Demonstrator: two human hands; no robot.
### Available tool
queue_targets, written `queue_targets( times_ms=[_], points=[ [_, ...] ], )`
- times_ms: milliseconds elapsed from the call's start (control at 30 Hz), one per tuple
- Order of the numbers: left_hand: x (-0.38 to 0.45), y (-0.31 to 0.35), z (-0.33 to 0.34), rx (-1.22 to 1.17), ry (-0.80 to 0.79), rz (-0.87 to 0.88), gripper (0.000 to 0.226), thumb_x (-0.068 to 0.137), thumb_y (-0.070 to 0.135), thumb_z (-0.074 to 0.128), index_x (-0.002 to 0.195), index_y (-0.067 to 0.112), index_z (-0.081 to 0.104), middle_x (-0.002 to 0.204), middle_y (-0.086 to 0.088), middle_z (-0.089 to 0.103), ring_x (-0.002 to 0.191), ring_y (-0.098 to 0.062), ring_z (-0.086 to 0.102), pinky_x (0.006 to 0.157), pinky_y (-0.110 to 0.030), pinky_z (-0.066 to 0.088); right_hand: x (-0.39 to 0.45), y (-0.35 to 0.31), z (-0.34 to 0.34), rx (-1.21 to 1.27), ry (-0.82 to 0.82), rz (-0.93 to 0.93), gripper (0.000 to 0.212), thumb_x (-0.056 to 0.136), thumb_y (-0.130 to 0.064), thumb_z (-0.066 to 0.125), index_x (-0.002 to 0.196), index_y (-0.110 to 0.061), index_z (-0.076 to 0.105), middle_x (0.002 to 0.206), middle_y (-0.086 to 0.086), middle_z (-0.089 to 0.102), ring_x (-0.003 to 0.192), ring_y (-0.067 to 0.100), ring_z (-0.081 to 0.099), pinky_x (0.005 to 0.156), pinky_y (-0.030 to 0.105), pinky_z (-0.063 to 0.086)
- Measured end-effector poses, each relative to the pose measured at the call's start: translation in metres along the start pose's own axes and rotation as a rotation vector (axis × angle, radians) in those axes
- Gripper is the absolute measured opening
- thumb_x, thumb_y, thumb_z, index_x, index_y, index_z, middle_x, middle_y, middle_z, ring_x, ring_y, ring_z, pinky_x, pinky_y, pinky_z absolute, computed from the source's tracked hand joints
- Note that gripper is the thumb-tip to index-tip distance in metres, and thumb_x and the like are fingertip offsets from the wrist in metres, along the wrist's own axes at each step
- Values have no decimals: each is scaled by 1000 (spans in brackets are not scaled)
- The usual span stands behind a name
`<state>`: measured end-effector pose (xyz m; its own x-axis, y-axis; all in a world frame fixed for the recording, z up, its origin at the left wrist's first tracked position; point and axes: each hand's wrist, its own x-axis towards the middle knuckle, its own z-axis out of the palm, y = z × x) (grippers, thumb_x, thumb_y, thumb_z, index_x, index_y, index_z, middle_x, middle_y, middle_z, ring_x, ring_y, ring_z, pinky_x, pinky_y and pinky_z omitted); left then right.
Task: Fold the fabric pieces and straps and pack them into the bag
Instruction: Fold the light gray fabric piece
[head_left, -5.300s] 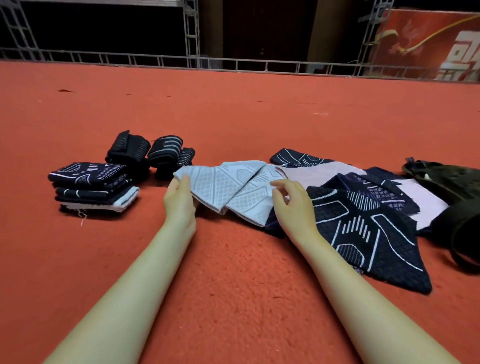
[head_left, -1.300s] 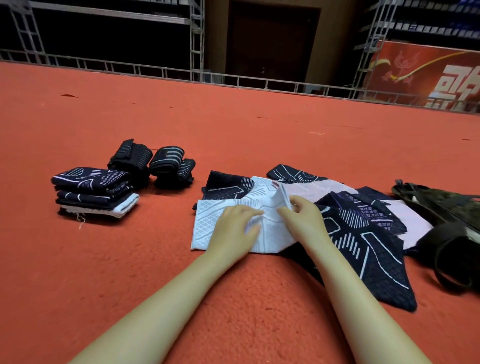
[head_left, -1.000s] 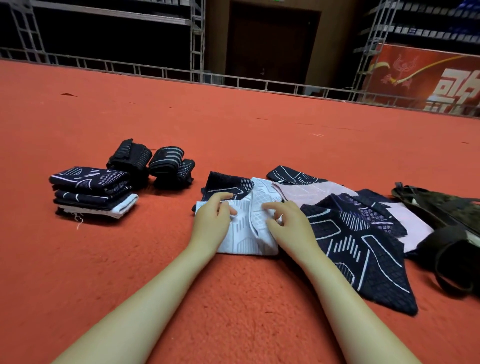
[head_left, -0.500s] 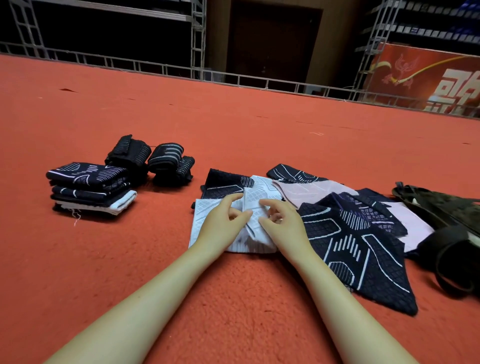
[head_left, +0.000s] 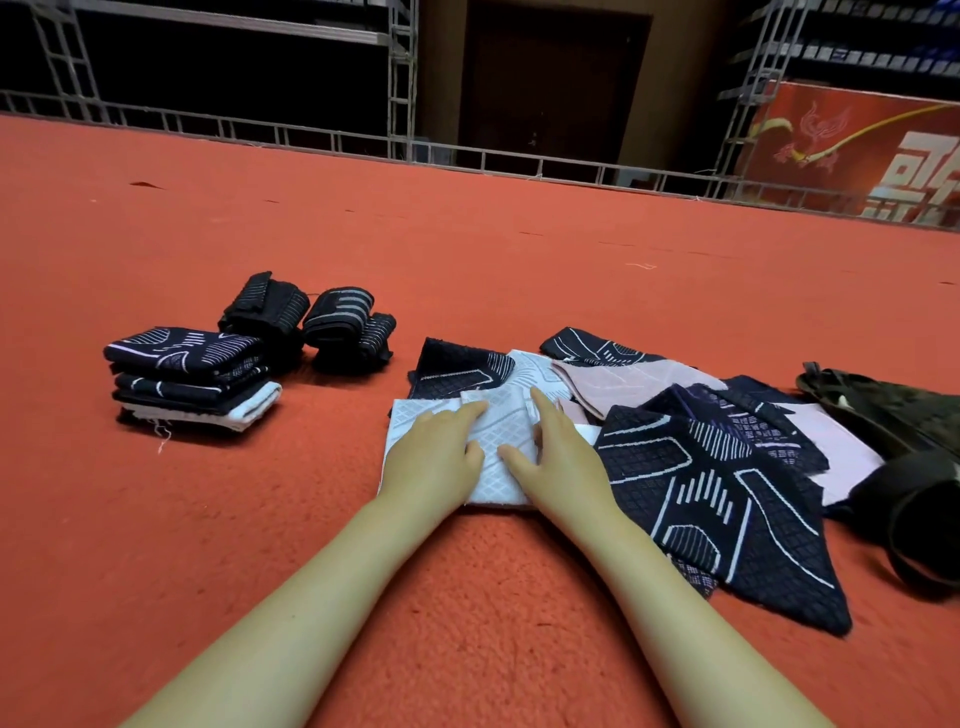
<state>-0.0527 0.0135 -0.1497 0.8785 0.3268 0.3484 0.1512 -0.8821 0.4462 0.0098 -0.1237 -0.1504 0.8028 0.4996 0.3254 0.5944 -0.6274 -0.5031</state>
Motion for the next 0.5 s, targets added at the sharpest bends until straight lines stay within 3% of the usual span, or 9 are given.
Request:
queue_targets(
  times_ms=[67,100,200,267,367,500],
  points=[
    [0,-1,2,39,18,10,50,92,25,46,140,32,38,122,-1,53,121,-21,41,94,-37,42,2,-3,-3,140,15,93,68,85,-36,64,144,-21,34,99,-2,62,95,17,59,80,30,43],
    [0,-1,2,28,31,11,48,92,26,48,139,32,40,117,-2,52,118,-22,41,93,-37,42,3,-4,-5,235,19,131,60,84,-31,66,139,-21,43,83,-5,59,82,14,58,75,28,43],
    [3,-5,0,-97,118,50,41,87,27,60,127,28,55,96,2,47,105,-23,47,87,-30,38,5,-6,-12,517,84,197,38,83,-13,65,120,-19,59,64,-6,48,56,3,45,55,16,37],
    [3,-4,-2,-174,150,106,35,83,25,66,118,25,62,88,6,44,92,-17,50,78,-24,36,4,-8,-17,704,142,228,32,83,-6,61,112,-20,63,63,-5,45,52,2,41,49,13,34],
    [2,3,1,-360,119,94,33,80,16,69,112,23,65,81,7,56,68,-1,49,68,-13,37,0,-16,-22,877,168,242,26,86,-8,61,105,-24,64,72,0,49,65,9,47,57,15,40],
    [3,8,3,-618,23,-99,24,86,12,59,107,21,66,85,3,69,76,-8,64,75,-21,50,-2,-26,-19,1003,82,265,16,90,-12,58,98,-21,68,78,4,62,54,3,52,49,15,41]
  ],
)
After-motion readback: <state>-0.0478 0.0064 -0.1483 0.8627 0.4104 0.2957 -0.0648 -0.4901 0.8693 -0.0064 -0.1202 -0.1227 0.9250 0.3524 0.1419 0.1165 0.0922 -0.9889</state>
